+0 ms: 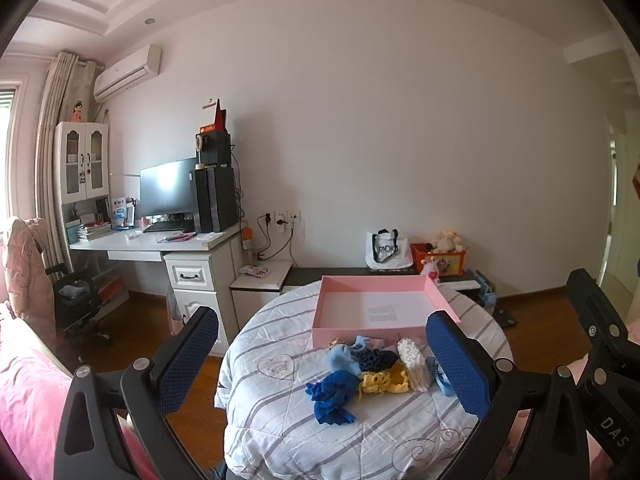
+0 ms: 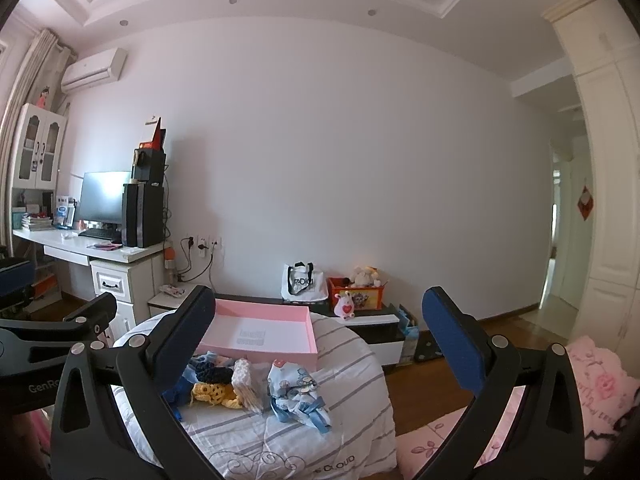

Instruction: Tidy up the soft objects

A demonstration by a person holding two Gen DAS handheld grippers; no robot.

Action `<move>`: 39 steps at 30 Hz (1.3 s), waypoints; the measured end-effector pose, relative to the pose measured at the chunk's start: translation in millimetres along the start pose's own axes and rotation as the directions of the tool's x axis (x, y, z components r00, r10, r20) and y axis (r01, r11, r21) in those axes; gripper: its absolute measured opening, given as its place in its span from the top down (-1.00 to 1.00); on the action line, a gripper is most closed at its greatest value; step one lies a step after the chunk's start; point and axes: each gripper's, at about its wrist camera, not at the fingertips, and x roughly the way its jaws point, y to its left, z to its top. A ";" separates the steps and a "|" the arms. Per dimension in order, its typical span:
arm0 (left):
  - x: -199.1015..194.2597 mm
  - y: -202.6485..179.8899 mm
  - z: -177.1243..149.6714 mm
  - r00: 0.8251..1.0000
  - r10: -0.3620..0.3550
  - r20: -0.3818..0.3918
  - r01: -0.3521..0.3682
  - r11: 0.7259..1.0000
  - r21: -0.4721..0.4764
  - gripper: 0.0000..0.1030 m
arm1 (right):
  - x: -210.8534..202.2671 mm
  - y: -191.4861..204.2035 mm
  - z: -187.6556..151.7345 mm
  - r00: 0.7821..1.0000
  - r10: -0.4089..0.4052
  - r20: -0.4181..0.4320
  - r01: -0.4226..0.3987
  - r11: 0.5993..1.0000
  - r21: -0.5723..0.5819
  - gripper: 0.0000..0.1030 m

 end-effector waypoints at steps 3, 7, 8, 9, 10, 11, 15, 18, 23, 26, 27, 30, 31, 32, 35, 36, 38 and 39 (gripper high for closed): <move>-0.7 -0.1 0.7 1.000 -0.002 0.000 0.002 1.000 -0.001 -1.00 | -0.9 -0.5 0.3 1.000 0.001 0.002 -0.001 1.000 0.000 -1.00; -0.7 0.3 -0.1 1.000 -0.001 0.001 0.001 1.000 0.000 -0.99 | -1.1 -0.6 0.6 1.000 0.000 0.001 0.000 1.000 0.000 -1.00; -1.1 0.1 0.2 1.000 0.000 0.001 0.000 1.000 0.000 -0.99 | -1.3 -0.9 -0.1 1.000 0.001 0.002 -0.001 1.000 0.000 -1.00; -0.9 0.6 -0.3 1.000 -0.001 0.001 0.001 1.000 -0.001 -0.99 | -1.4 -0.8 -0.1 1.000 0.001 0.001 -0.001 1.000 0.001 -1.00; -0.9 0.9 -0.7 1.000 -0.001 0.001 0.001 1.000 -0.001 -0.99 | -1.5 -0.7 -0.3 1.000 0.001 0.002 -0.001 1.000 0.000 -1.00; -1.4 0.7 -0.4 1.000 -0.001 -0.001 0.001 1.000 -0.001 -0.99 | -1.5 -0.8 -0.9 1.000 0.001 0.003 -0.001 1.000 0.000 -1.00; -0.4 1.3 -0.8 1.000 -0.002 -0.001 0.002 1.000 0.000 -0.98 | -0.9 -1.4 -0.8 1.000 0.001 0.001 -0.001 1.000 -0.001 -1.00; -0.2 1.3 -1.5 1.000 -0.003 -0.001 0.003 1.000 -0.001 -0.98 | -0.9 -1.4 -1.3 1.000 0.000 0.001 0.000 1.000 -0.001 -1.00; 0.1 1.3 -1.6 1.000 -0.003 0.000 0.003 1.000 -0.001 -0.98 | -0.4 -1.5 -1.8 1.000 0.001 0.002 -0.001 1.000 -0.001 -1.00; 0.1 1.2 -1.6 1.000 -0.003 0.000 0.003 1.000 0.000 -0.98 | -0.5 -1.4 -2.1 1.000 0.002 0.002 -0.002 1.000 0.000 -1.00; 0.1 1.1 -1.6 1.000 -0.003 0.000 0.003 1.000 0.000 -0.98 | -0.7 -1.4 -2.0 1.000 0.001 0.002 -0.001 1.000 0.000 -1.00; 0.1 1.1 -1.6 1.000 -0.003 -0.001 0.003 1.000 0.000 -0.98 | -0.4 -1.4 -2.0 1.000 0.001 0.001 -0.001 1.000 -0.001 -1.00; 0.2 1.1 -1.8 1.000 -0.003 -0.001 0.003 1.000 0.000 -0.98 | -0.6 -1.6 -1.9 1.000 0.002 0.001 -0.002 1.000 -0.001 -1.00; 0.2 1.0 -1.9 1.000 -0.003 -0.001 0.003 1.000 0.000 -0.98 | -0.5 -1.5 -2.0 1.000 0.002 0.001 -0.002 1.000 -0.001 -1.00; 0.4 1.1 -1.9 1.000 -0.003 -0.001 0.003 1.000 0.000 -0.98 | -0.1 -1.2 -2.1 1.000 0.001 0.002 -0.001 1.000 -0.002 -1.00; 0.2 1.0 -1.9 1.000 -0.002 -0.001 0.002 1.000 0.000 -0.98 | -0.2 -1.2 -2.0 1.000 0.001 0.001 -0.001 1.000 -0.002 -1.00; 0.3 1.3 -2.0 1.000 -0.003 -0.001 0.003 1.000 0.001 -0.98 | -0.1 -1.2 -2.3 1.000 0.001 0.000 -0.001 1.000 -0.002 -1.00; 0.3 1.3 -2.0 1.000 -0.003 -0.001 0.003 1.000 0.001 -0.98 | -0.2 -1.2 -2.3 1.000 0.001 0.000 -0.001 1.000 -0.002 -1.00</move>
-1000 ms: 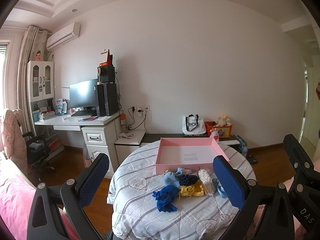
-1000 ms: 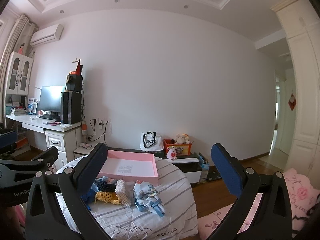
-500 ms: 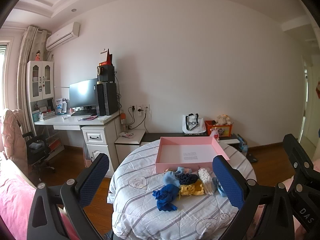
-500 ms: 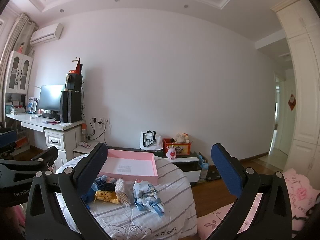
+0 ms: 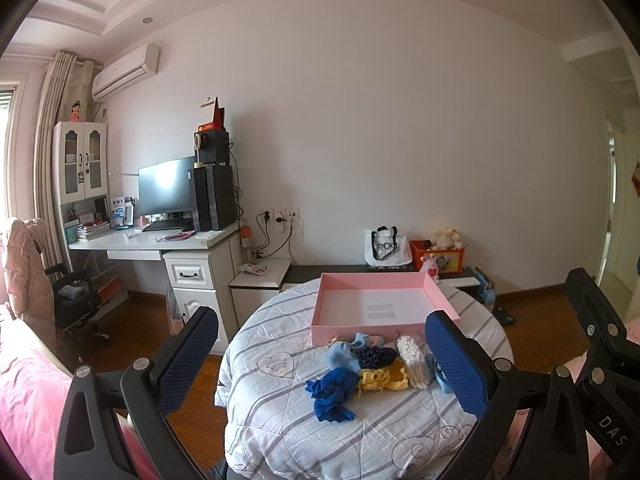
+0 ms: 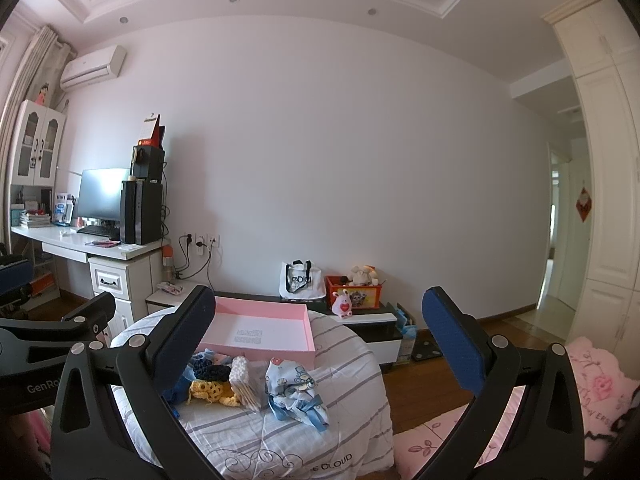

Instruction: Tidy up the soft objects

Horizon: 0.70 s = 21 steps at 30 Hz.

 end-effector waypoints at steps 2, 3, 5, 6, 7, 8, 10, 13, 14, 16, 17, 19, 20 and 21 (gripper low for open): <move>-0.2 0.0 -0.1 1.000 0.001 -0.001 -0.001 1.000 -0.001 -0.98 | 0.3 0.1 -0.2 1.000 0.000 0.000 0.000 1.000 -0.001 -1.00; 0.1 0.0 -0.3 1.000 0.000 0.000 0.000 1.000 0.000 -0.98 | 0.2 0.1 -0.2 1.000 0.000 0.001 0.000 1.000 -0.001 -1.00; 0.4 0.0 -0.4 1.000 -0.001 0.001 0.001 1.000 0.000 -0.98 | 0.5 0.1 -0.1 1.000 0.001 0.000 -0.001 1.000 -0.001 -1.00; 0.4 -0.1 -0.3 1.000 -0.001 0.001 0.001 1.000 0.000 -0.98 | 0.5 0.2 0.0 1.000 0.000 0.000 0.000 1.000 -0.001 -1.00; 0.4 -0.2 -0.2 1.000 -0.001 0.000 0.001 1.000 0.000 -0.98 | 0.6 0.3 0.0 1.000 0.000 -0.001 0.000 1.000 -0.001 -1.00; 0.6 -0.1 -0.4 1.000 -0.001 -0.001 0.001 1.000 0.001 -0.98 | 0.7 0.3 0.0 1.000 -0.001 -0.001 0.001 1.000 -0.002 -1.00; 1.0 0.4 -1.6 1.000 0.000 -0.005 0.000 1.000 0.000 -0.98 | -0.1 -0.7 -1.2 1.000 -0.001 -0.004 0.001 1.000 -0.002 -1.00; 1.1 1.0 -2.9 1.000 0.000 -0.008 0.000 1.000 0.000 -0.98 | -2.3 -2.6 -2.4 1.000 -0.001 -0.006 0.001 1.000 -0.002 -1.00; 1.3 0.9 -2.9 1.000 0.000 -0.008 0.000 1.000 0.000 -0.98 | -2.5 -2.6 -2.6 1.000 -0.002 -0.006 0.002 1.000 -0.002 -1.00; 1.0 1.2 -2.9 1.000 0.000 -0.009 0.000 1.000 0.001 -0.98 | -2.2 -2.6 -2.4 1.000 -0.001 -0.007 0.001 1.000 -0.002 -1.00; 1.3 1.0 -2.7 1.000 0.000 -0.009 0.000 1.000 0.001 -0.98 | -2.9 -3.3 -2.8 1.000 -0.001 -0.008 0.001 1.000 -0.002 -1.00; 0.9 1.4 -2.8 1.000 0.002 -0.011 -0.002 1.000 0.001 -0.99 | -2.9 -2.9 -2.7 1.000 -0.002 -0.010 0.002 1.000 -0.003 -1.00; 0.5 1.8 -2.8 1.000 0.003 -0.012 -0.003 1.000 0.001 -0.99 | -3.4 -3.4 -3.3 1.000 -0.002 -0.011 0.002 1.000 -0.003 -1.00; 0.8 1.6 -2.8 1.000 0.003 -0.012 -0.002 1.000 0.001 -0.99 | -3.9 -3.7 -3.4 1.000 -0.002 -0.011 0.002 1.000 -0.003 -1.00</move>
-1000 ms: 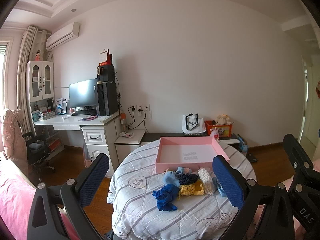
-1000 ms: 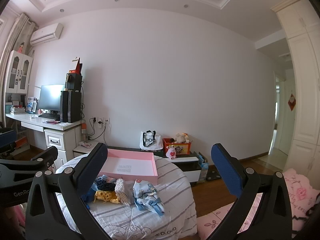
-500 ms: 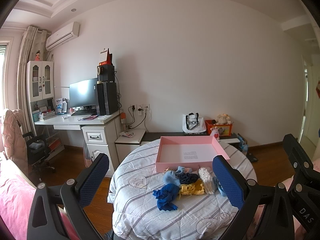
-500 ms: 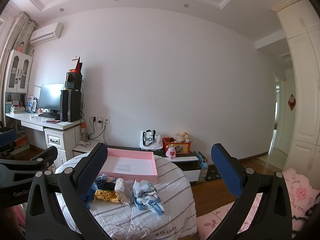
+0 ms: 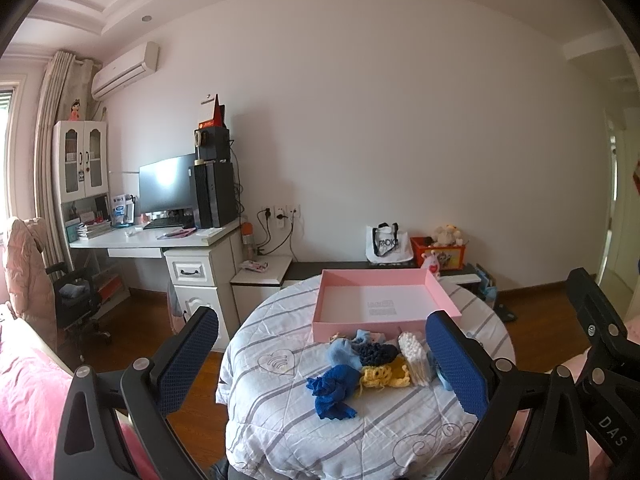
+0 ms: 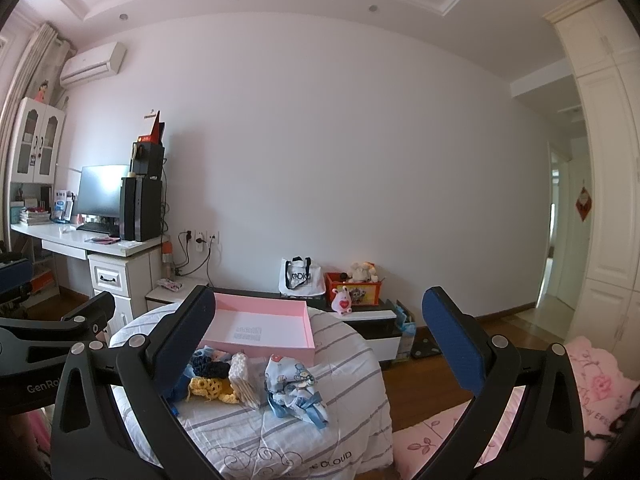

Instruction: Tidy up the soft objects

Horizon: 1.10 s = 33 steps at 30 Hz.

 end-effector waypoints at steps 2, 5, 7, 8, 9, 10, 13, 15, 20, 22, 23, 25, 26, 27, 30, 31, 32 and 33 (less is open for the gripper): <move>0.3 -0.3 0.6 1.000 0.000 -0.003 0.000 1.000 0.000 -1.00 | -0.2 -0.2 -0.2 1.000 0.000 -0.001 0.000 1.000 -0.001 -1.00; 4.2 -1.0 0.6 1.000 0.000 -0.010 0.000 1.000 0.003 -1.00 | 1.0 -0.8 -1.4 1.000 0.001 -0.008 -0.001 1.000 -0.001 -1.00; 5.5 -1.1 0.7 1.000 0.000 -0.017 0.000 1.000 0.004 -1.00 | 2.1 -0.6 -2.7 1.000 0.001 -0.022 -0.001 1.000 -0.004 -1.00; 6.7 -1.1 0.7 1.000 0.001 -0.021 -0.001 1.000 0.003 -1.00 | 3.2 0.1 -3.3 1.000 0.001 -0.029 -0.002 1.000 -0.008 -1.00; 8.0 -1.0 0.8 1.000 0.004 -0.026 -0.003 1.000 0.004 -1.00 | 3.3 -0.2 -4.6 0.999 0.002 -0.036 -0.003 1.000 -0.010 -1.00; 9.3 -0.8 0.6 1.000 0.006 -0.031 -0.005 1.000 0.004 -1.00 | 7.5 2.1 -4.1 0.999 0.004 -0.046 -0.005 1.000 -0.014 -1.00; 14.1 -1.2 -0.1 0.999 0.006 -0.050 -0.005 1.000 0.006 -1.00 | 10.3 2.6 -6.8 0.998 0.009 -0.066 -0.011 1.000 -0.017 -1.00; 17.8 -1.8 -0.5 0.998 0.005 -0.064 -0.004 1.000 0.008 -1.00 | 12.4 3.4 -8.6 0.997 0.010 -0.079 -0.011 1.000 -0.020 -1.00; 32.3 -3.4 -4.0 0.993 0.010 -0.120 -0.007 1.000 0.020 -1.00 | 26.7 7.4 -16.1 0.990 0.018 -0.139 -0.021 1.000 -0.018 -1.00; 39.5 -3.5 -6.1 0.989 0.011 -0.147 -0.008 1.000 0.023 -1.00 | 33.8 10.1 -20.1 0.986 0.019 -0.167 -0.023 1.000 -0.021 -1.00; 42.6 -3.3 -6.3 0.987 0.012 -0.159 -0.008 1.000 0.024 -1.00 | 37.9 12.0 -22.7 0.983 0.020 -0.182 -0.024 0.999 -0.023 -1.00; 51.2 -3.4 -8.3 0.981 0.012 -0.193 -0.007 1.000 0.026 -1.00 | 45.3 13.8 -28.2 0.977 0.022 -0.210 -0.028 0.999 -0.023 -1.00; 55.3 -4.2 -8.9 0.978 0.013 -0.209 -0.007 1.000 0.028 -1.00 | 48.9 14.3 -31.2 0.974 0.023 -0.226 -0.029 0.999 -0.023 -1.00; 61.9 -5.1 -9.0 0.973 0.013 -0.232 -0.006 0.999 0.032 -1.00 | 52.8 15.2 -34.7 0.970 0.023 -0.244 -0.029 0.999 -0.023 -1.00; 76.3 -7.2 -9.1 0.959 0.018 -0.283 -0.007 0.999 0.041 -1.00 | 63.8 17.5 -44.6 0.957 0.023 -0.290 -0.030 0.999 -0.021 -1.00; 81.0 -7.8 -9.9 0.954 0.019 -0.300 -0.006 0.999 0.044 -1.00 | 67.9 18.2 -48.0 0.951 0.024 -0.308 -0.031 0.999 -0.020 -1.00; 85.7 -8.7 -10.9 0.949 0.019 -0.316 -0.005 0.999 0.047 -1.00 | 72.6 18.8 -51.4 0.945 0.025 -0.326 -0.033 0.999 -0.018 -1.00; 91.6 -9.5 -12.3 0.941 0.019 -0.337 -0.002 0.999 0.050 -1.00 | 76.3 19.5 -55.1 0.939 0.028 -0.342 -0.035 0.999 -0.015 -1.00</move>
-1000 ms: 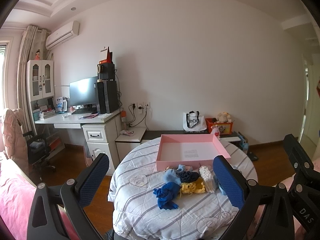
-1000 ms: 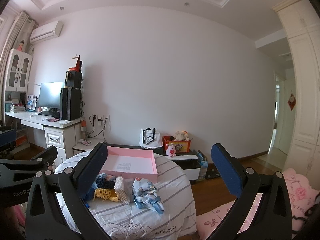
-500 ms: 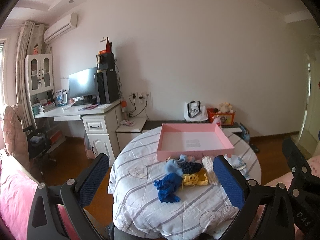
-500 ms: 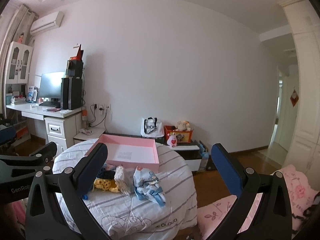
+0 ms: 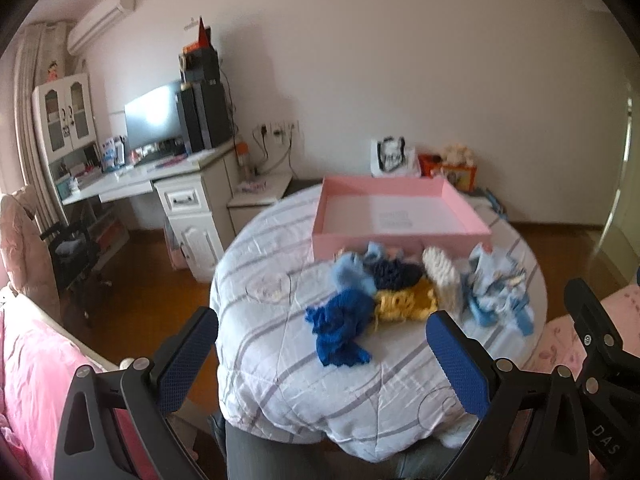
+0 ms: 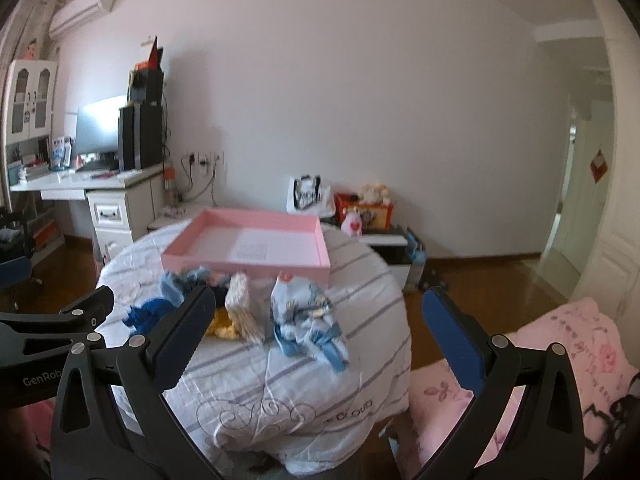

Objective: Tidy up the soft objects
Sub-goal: 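Lower the left tool onto the blue knitted hat while the right tool lowers onto the printed baby cloth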

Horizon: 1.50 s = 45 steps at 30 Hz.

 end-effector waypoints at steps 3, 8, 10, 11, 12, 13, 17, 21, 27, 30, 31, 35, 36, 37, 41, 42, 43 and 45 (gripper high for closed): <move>15.5 -1.2 1.5 0.999 -0.002 -0.053 0.003 1.000 0.007 -1.00 | 16.4 2.7 -7.7 0.999 0.004 -0.052 -0.004 1.000 0.002 -1.00; 41.3 -2.5 3.0 0.990 -0.008 -0.138 0.010 1.000 0.013 -0.98 | 40.9 6.8 -18.2 0.991 0.016 -0.136 -0.015 1.000 0.006 -1.00; 48.7 -2.9 4.5 0.987 -0.012 -0.163 0.015 1.000 0.013 -0.98 | 48.9 7.0 -22.8 0.988 0.020 -0.155 -0.018 1.000 0.012 -1.00; 52.4 -2.5 4.8 0.985 -0.013 -0.171 0.016 1.000 0.013 -0.98 | 52.5 7.7 -25.6 0.986 0.022 -0.165 -0.020 1.000 0.014 -1.00; 57.5 -2.5 5.1 0.983 -0.011 -0.181 0.014 1.000 0.016 -0.98 | 55.2 8.0 -26.9 0.984 0.023 -0.175 -0.021 1.000 0.014 -1.00; 58.3 -2.1 3.9 0.983 -0.011 -0.184 0.014 1.000 0.016 -0.98 | 58.1 8.6 -28.6 0.982 0.025 -0.185 -0.023 1.000 0.016 -1.00; 73.1 -2.6 2.1 0.978 -0.015 -0.208 0.019 1.000 0.016 -0.98 | 69.1 9.9 -32.7 0.975 0.034 -0.220 -0.030 0.999 0.022 -1.00; 89.6 0.0 -1.5 0.973 -0.026 -0.231 0.029 0.999 0.013 -0.98 | 77.7 12.1 -36.7 0.968 0.042 -0.245 -0.037 0.999 0.024 -1.00; 109.0 4.4 -2.5 0.963 -0.047 -0.266 0.050 0.999 0.002 -1.00 | 90.8 14.2 -40.6 0.958 0.056 -0.280 -0.051 0.998 0.028 -1.00; 118.4 8.6 -0.6 0.959 -0.069 -0.274 0.068 0.998 -0.015 -1.00 | 98.6 13.0 -42.0 0.955 0.044 -0.293 -0.038 0.999 0.023 -1.00; 120.9 10.0 0.3 0.959 -0.075 -0.275 0.072 0.997 -0.021 -1.00 | 101.7 12.2 -42.3 0.954 0.042 -0.297 -0.037 0.999 0.023 -1.00; 136.1 17.7 2.7 0.952 -0.087 -0.293 0.076 0.996 -0.047 -1.00 | 118.1 6.3 -40.2 0.948 0.026 -0.317 -0.014 0.999 0.038 -1.00; 139.5 19.4 3.3 0.951 -0.090 -0.296 0.078 0.996 -0.053 -1.00 | 123.4 4.7 -38.7 0.947 0.017 -0.320 -0.004 0.999 0.043 -1.00; 143.9 21.4 3.8 0.949 -0.095 -0.301 0.080 0.995 -0.061 -1.00 | 126.1 2.9 -38.8 0.947 0.013 -0.322 0.002 0.999 0.045 -1.00; 160.7 26.2 7.1 0.943 -0.098 -0.318 0.075 0.994 -0.082 -1.00 | 144.5 -1.1 -36.3 0.942 -0.004 -0.335 0.021 0.999 0.047 -1.00; 164.8 26.9 8.3 0.942 -0.099 -0.321 0.075 0.994 -0.084 -1.00 | 149.9 -1.4 -35.8 0.941 -0.007 -0.338 0.024 0.999 0.046 -1.00; 168.6 27.7 8.8 0.940 -0.101 -0.325 0.076 0.993 -0.088 -1.00 | 154.1 -2.2 -36.0 0.940 -0.010 -0.342 0.027 0.999 0.046 -1.00; 176.4 28.0 10.2 0.937 -0.105 -0.333 0.078 0.993 -0.093 -0.97 | 164.9 -2.2 -35.8 0.936 -0.018 -0.352 0.037 0.998 0.047 -1.00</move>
